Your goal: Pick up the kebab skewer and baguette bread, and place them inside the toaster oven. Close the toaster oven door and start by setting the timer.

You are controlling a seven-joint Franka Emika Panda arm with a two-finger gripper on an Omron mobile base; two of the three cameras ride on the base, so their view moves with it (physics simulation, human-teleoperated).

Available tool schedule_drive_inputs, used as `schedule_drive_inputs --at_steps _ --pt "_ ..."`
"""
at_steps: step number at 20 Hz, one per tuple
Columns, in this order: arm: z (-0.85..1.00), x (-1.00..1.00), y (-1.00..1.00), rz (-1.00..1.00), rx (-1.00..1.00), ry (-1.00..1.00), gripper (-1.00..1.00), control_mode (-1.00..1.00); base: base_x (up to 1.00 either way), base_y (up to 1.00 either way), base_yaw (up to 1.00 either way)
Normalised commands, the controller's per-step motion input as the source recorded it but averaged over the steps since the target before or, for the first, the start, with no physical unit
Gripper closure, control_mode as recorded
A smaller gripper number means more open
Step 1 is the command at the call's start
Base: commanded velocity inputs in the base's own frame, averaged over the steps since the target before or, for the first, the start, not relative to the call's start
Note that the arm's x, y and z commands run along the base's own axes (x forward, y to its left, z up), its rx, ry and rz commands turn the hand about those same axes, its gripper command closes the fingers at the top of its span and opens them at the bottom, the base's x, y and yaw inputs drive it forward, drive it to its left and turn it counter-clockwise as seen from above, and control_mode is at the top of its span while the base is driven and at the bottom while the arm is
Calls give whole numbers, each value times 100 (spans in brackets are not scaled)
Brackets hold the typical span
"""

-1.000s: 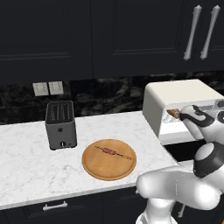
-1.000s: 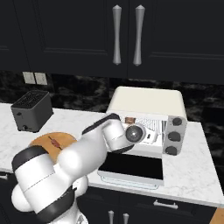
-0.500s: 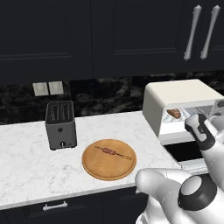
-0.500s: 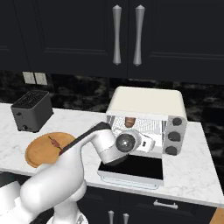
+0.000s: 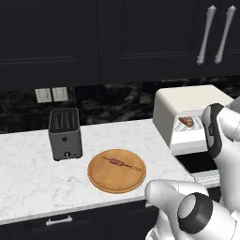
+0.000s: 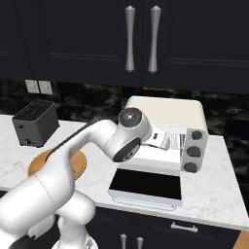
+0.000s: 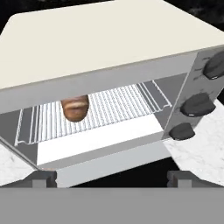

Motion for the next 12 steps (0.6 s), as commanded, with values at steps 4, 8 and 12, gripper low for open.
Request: schedule_drive_inputs --at_steps 4,8,12 --pt "34 -47 24 1 0 18 -100 -100 0 0 0" --pt "1 -34 57 16 0 6 -100 -100 0 0 0" --pt "0 -46 77 26 0 0 -100 -100 0 0 0"
